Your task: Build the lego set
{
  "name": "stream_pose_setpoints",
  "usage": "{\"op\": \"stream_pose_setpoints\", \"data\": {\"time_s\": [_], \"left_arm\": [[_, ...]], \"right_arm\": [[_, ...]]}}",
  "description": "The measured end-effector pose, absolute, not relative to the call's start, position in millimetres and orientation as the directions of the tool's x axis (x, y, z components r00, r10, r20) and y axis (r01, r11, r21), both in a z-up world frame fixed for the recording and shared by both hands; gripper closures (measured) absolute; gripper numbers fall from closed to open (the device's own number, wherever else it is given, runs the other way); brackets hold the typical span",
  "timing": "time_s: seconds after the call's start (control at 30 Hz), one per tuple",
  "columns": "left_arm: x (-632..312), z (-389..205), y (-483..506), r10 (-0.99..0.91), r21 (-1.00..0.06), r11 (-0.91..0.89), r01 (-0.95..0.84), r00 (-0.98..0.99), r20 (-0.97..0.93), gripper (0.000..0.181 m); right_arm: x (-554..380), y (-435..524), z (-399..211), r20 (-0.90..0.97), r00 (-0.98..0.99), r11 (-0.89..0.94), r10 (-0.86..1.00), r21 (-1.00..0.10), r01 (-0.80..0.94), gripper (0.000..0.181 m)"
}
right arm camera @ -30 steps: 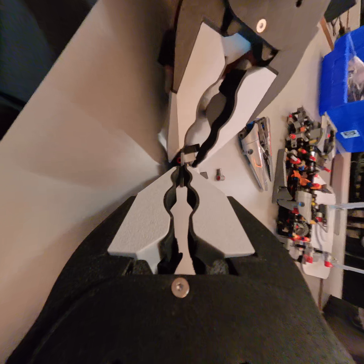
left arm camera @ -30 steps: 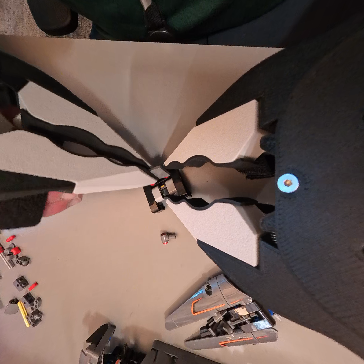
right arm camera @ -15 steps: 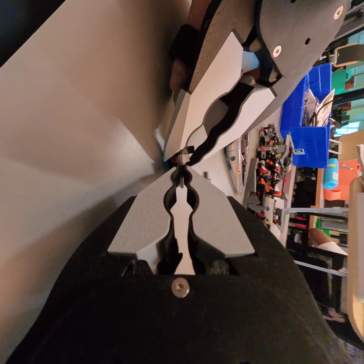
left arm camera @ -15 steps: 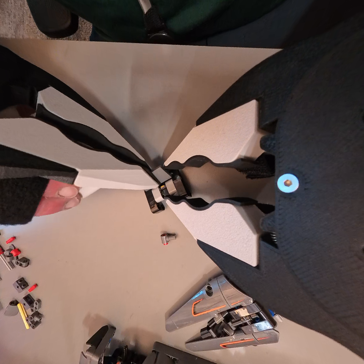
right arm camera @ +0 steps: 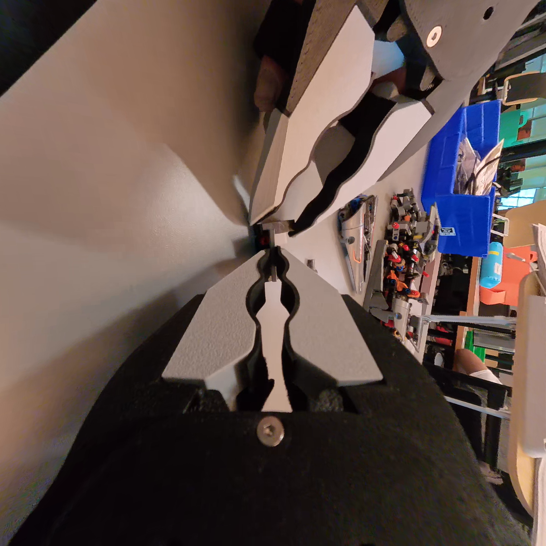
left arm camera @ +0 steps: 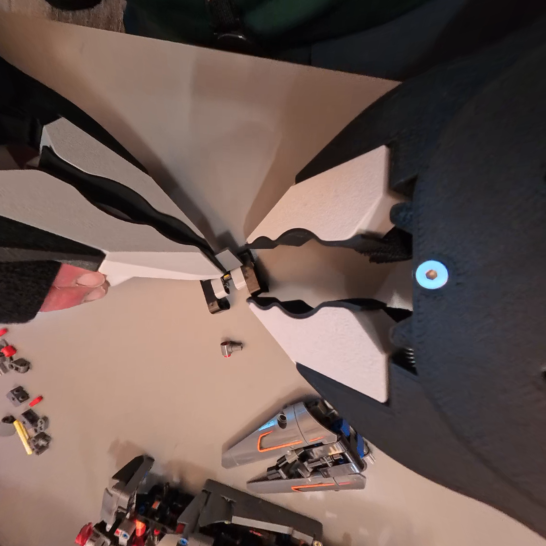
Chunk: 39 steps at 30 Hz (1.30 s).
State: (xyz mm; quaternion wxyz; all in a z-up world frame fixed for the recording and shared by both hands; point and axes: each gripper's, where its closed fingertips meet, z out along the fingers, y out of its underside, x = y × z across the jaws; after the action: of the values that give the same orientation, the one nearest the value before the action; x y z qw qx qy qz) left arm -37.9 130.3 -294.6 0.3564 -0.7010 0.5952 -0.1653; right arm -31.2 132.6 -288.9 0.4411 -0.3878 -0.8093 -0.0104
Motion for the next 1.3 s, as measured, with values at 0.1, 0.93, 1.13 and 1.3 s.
{"op": "stream_pose_setpoints", "data": {"time_s": [0.1, 0.93, 1.13, 1.3], "left_arm": [[-37.0, -294.2, 130.2, -0.943, -0.701, -0.031, -0.712, 0.253, -0.216, 0.151], [-34.1, -294.9, 130.6, -0.952, -0.715, -0.037, -0.698, 0.243, -0.187, 0.151], [-33.7, -294.9, 130.3, -0.953, -0.716, -0.036, -0.697, 0.240, -0.186, 0.151], [-33.7, -295.0, 130.3, -0.953, -0.715, -0.035, -0.698, 0.240, -0.187, 0.151]], "right_arm": [[-31.3, 132.8, -289.1, 0.735, -0.319, 0.714, 0.598, -0.308, 0.629, 0.180], [-25.7, 130.3, -287.3, 0.738, -0.362, 0.732, 0.570, -0.257, 0.631, 0.180], [-27.8, 126.7, -287.2, 0.757, -0.354, 0.743, 0.549, -0.248, 0.621, 0.181], [-26.7, 126.1, -287.7, 0.786, -0.344, 0.760, 0.514, -0.231, 0.607, 0.180]]}}
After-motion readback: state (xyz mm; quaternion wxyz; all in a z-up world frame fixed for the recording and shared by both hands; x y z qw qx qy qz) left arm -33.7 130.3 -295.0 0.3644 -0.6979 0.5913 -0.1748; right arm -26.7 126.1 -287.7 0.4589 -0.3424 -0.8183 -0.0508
